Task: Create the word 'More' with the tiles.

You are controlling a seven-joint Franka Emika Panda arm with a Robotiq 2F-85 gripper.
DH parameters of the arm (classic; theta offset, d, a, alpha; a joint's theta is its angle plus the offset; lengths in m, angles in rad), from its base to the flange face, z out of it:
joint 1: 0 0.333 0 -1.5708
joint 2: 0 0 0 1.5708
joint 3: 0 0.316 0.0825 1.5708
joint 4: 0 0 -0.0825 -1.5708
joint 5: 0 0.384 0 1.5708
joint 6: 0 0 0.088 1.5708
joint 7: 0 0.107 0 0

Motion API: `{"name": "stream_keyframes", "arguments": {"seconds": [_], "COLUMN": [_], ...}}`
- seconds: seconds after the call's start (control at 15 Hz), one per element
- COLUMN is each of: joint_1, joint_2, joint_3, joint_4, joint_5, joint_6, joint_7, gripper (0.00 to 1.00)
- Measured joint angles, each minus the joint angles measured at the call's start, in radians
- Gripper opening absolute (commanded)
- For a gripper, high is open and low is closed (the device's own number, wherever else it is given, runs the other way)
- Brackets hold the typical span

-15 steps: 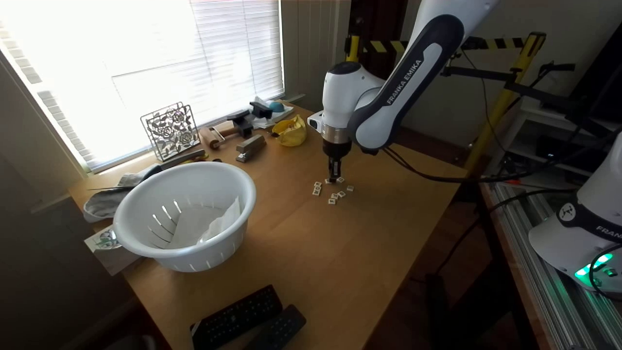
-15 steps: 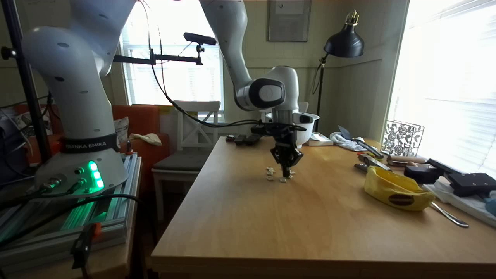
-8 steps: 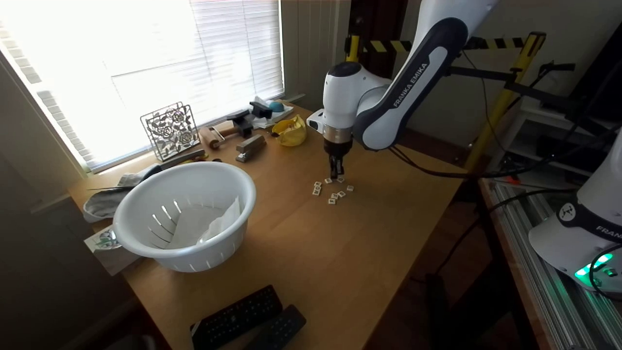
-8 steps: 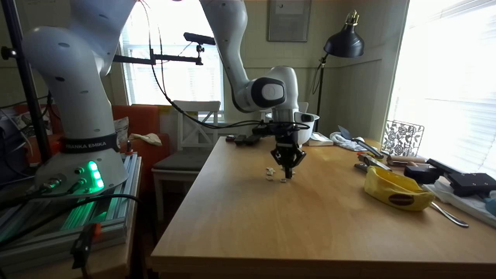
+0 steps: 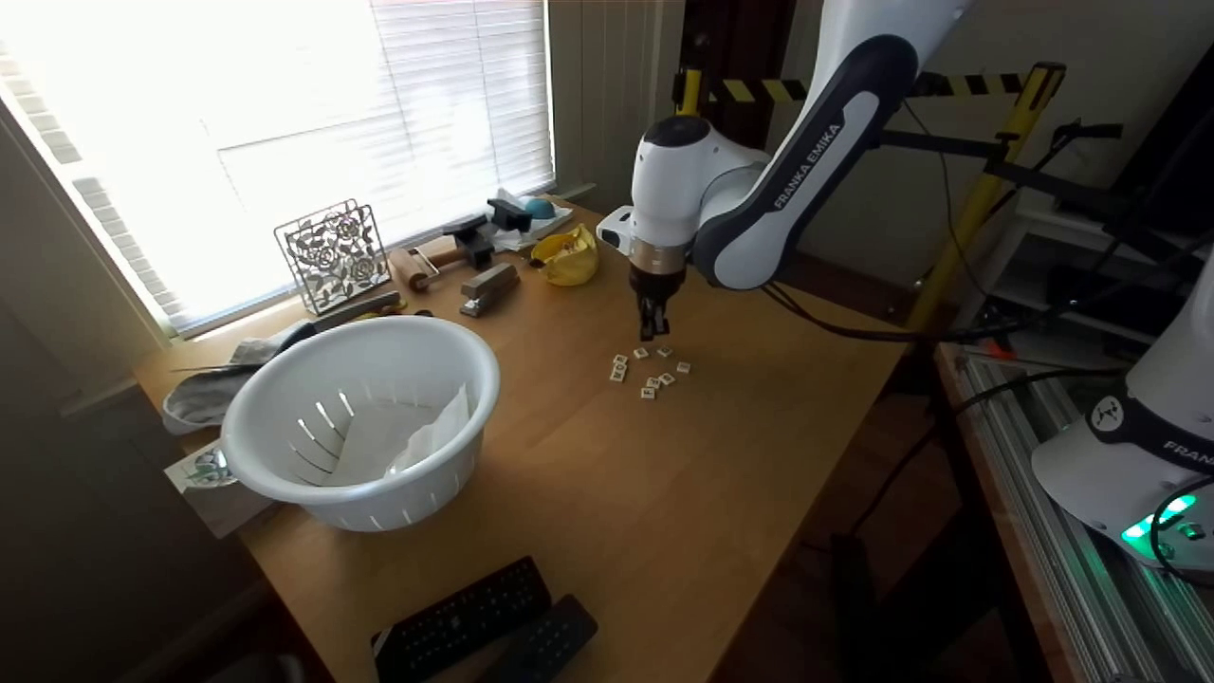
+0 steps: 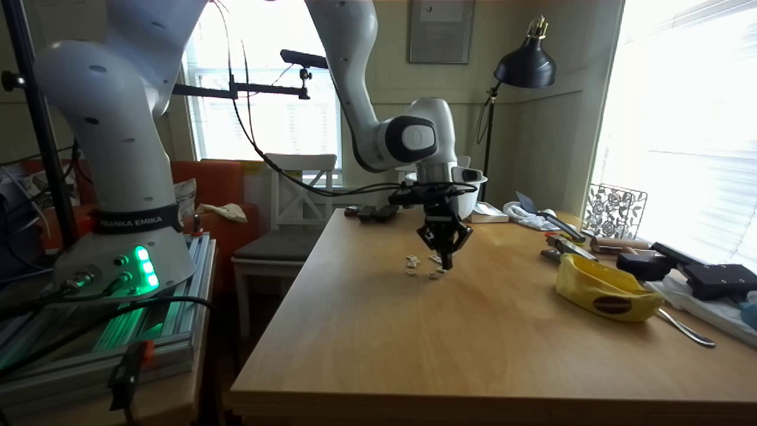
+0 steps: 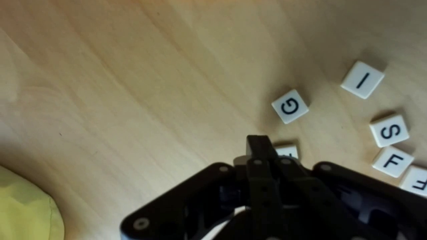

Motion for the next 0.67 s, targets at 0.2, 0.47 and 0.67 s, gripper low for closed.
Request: {"name": "stream_keyframes", "arguments": {"seconds": [0.2, 0.47, 0.67], "joint_1": [-0.006, -0.029, -0.058], "joint_2": [-0.007, -0.015, -0.021], "joint_3": [0.002, 0.024, 0.063], "joint_4": [-0.007, -0.021, -0.029], "joint_5": [0.01, 0.038, 0.09], "joint_6": [-0.001, -0.001, 0.0], "joint_7": [0.012, 0.021, 0.02], "gripper": [0.0, 0.0, 0.0]}}
